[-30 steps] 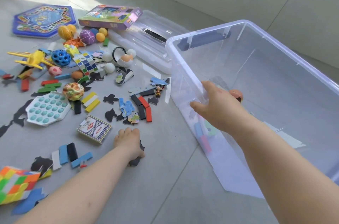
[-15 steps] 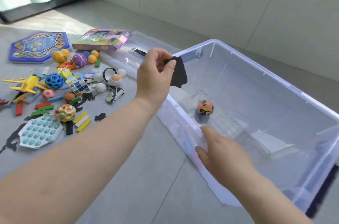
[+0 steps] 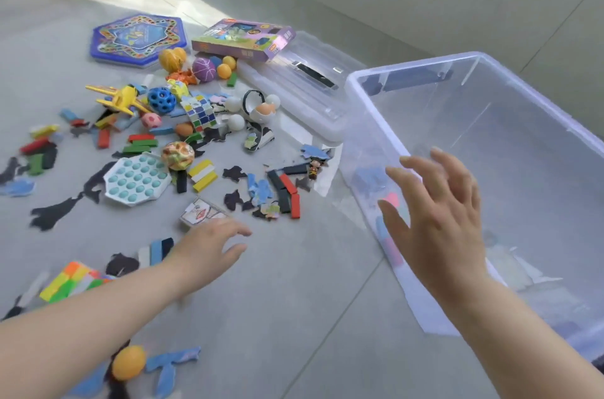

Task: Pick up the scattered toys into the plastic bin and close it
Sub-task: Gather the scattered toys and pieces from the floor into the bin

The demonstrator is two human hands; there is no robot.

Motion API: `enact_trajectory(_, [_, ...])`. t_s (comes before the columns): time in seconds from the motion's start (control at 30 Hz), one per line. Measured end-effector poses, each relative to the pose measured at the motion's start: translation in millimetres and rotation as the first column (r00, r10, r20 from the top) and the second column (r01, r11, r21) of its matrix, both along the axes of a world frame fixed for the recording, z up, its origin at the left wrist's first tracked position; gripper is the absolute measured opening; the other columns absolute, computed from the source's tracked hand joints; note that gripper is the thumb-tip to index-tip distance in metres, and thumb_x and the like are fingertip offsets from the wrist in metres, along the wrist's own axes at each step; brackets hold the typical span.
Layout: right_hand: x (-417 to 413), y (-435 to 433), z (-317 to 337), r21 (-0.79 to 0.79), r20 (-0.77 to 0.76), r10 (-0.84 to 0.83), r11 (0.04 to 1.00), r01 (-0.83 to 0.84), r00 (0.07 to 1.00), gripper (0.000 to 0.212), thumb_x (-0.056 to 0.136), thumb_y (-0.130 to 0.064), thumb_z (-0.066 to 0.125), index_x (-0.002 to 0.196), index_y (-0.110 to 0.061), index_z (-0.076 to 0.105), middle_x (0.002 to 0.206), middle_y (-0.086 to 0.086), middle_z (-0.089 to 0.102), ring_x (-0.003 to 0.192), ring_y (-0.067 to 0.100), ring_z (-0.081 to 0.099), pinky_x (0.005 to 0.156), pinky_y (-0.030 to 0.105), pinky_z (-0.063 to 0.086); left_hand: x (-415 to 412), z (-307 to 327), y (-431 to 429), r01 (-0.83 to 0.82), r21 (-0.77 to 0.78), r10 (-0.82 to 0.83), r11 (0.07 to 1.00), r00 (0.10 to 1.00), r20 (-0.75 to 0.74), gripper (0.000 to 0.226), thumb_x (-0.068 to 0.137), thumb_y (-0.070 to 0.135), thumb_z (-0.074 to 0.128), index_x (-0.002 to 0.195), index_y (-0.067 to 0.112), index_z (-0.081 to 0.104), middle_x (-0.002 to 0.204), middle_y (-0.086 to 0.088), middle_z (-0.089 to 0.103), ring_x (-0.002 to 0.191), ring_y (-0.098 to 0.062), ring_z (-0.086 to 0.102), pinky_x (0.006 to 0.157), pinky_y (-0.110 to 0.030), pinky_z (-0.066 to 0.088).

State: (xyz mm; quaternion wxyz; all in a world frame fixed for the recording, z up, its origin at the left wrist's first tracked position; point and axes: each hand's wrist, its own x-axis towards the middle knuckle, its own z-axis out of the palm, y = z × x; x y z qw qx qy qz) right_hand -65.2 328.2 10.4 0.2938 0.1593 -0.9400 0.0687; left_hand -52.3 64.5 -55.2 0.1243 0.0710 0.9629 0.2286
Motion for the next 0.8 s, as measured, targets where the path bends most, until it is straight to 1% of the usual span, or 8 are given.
enact_trajectory(0.07, [3, -33, -17, 0.076, 0.019, 0.213, 0.974, -0.214, 0.977, 0.030, 0.074, -0.026, 0.053, 0.102, -0.017, 0.049, 0.114, 0.004, 0.049, 0.114, 0.030, 0.038, 0.104, 0.038, 0.023, 36, -20, -40, 0.099, -0.237, -0.073, 0.967, 0.991, 0.115, 0.065, 0.077, 0.044, 0.066, 0.132, 0.022, 0.042, 0.139, 0.003, 0.047, 0.126, -0.011, 0.045, 0.101, -0.018, 0.034])
enact_trajectory(0.13, [7, -66, -44, 0.163, 0.273, 0.353, 0.900, -0.405, 0.895, 0.047, 0.062, -0.027, 0.072, 0.102, -0.018, 0.050, 0.113, 0.006, 0.055, 0.113, 0.030, 0.041, 0.102, 0.039, 0.027, 72, -40, -73, 0.167, -0.360, -0.103, 0.918, 0.976, 0.191, 0.102, 0.034, 0.072, 0.074, 0.119, 0.020, 0.052, 0.115, 0.000, 0.067, 0.098, -0.011, 0.067, 0.079, -0.019, 0.052])
enact_trajectory(0.23, [18, -114, -72, 0.272, 0.686, 0.214, 0.811, -0.518, 0.695, 0.077, 0.038, -0.043, 0.089, 0.106, -0.020, 0.063, 0.107, 0.012, 0.069, 0.106, 0.029, 0.058, 0.089, 0.037, 0.048, 113, -75, -107, 0.108, -0.396, -0.047, 0.912, 0.986, 0.161, 0.114, 0.006, 0.083, 0.050, 0.106, 0.028, 0.044, 0.088, 0.008, 0.074, 0.074, -0.003, 0.071, 0.059, -0.016, 0.054])
enact_trajectory(0.33, [42, -155, -91, 0.112, 0.902, 0.170, 0.796, -0.596, 0.397, 0.069, 0.085, -0.039, 0.060, 0.143, -0.022, 0.027, 0.153, 0.006, 0.021, 0.138, 0.022, 0.026, 0.108, 0.035, 0.030, 129, -87, -122, 0.131, -0.369, -0.090, 0.920, 0.988, 0.127, 0.114, 0.003, 0.083, 0.050, 0.103, 0.030, 0.042, 0.091, 0.006, 0.074, 0.080, -0.007, 0.071, 0.062, -0.022, 0.056])
enact_trajectory(0.4, [61, -181, -106, 0.049, 0.941, 0.169, 0.789, -0.612, 0.293, 0.067, 0.091, -0.033, 0.051, 0.146, -0.025, 0.015, 0.156, 0.000, 0.008, 0.141, 0.021, 0.015, 0.111, 0.037, 0.025, 134, -92, -129, 0.122, -0.326, -0.076, 0.938, 0.986, 0.149, 0.112, 0.005, 0.084, 0.056, 0.103, 0.032, 0.042, 0.095, 0.006, 0.073, 0.086, -0.010, 0.071, 0.065, -0.024, 0.056])
enact_trajectory(0.5, [92, -218, -129, 0.004, 0.944, 0.200, 0.788, -0.616, 0.262, 0.061, 0.081, -0.033, 0.062, 0.136, -0.019, 0.040, 0.141, 0.009, 0.037, 0.126, 0.025, 0.040, 0.096, 0.033, 0.040, 139, -100, -139, 0.121, -0.226, -0.091, 0.967, 0.986, 0.138, 0.102, 0.014, 0.079, 0.068, 0.102, 0.034, 0.041, 0.098, 0.006, 0.072, 0.102, -0.014, 0.055, 0.080, -0.021, 0.050])
enact_trajectory(0.6, [106, -243, -138, 0.045, 0.926, 0.205, 0.775, -0.630, 0.318, 0.058, 0.025, -0.056, 0.083, 0.074, -0.028, 0.072, 0.072, -0.005, 0.065, 0.061, 0.013, 0.064, 0.049, 0.013, 0.045, 147, -106, -144, 0.090, -0.200, -0.085, 0.976, 0.996, 0.037, 0.095, 0.016, 0.068, 0.077, 0.097, 0.033, 0.042, 0.095, 0.005, 0.072, 0.099, -0.009, 0.042, 0.086, -0.024, 0.036])
enact_trajectory(0.8, [95, -247, -152, -0.013, 0.953, 0.174, 0.840, -0.542, 0.247, 0.048, 0.086, -0.030, 0.058, 0.124, -0.009, 0.040, 0.127, 0.010, 0.042, 0.118, 0.025, 0.038, 0.091, 0.032, 0.035, 146, -101, -155, -0.118, -0.057, 0.105, 0.991, 0.977, -0.184, 0.059, 0.045, 0.056, 0.073, 0.085, 0.026, 0.042, 0.087, -0.004, 0.071, 0.097, -0.012, 0.043, 0.080, -0.024, 0.034])
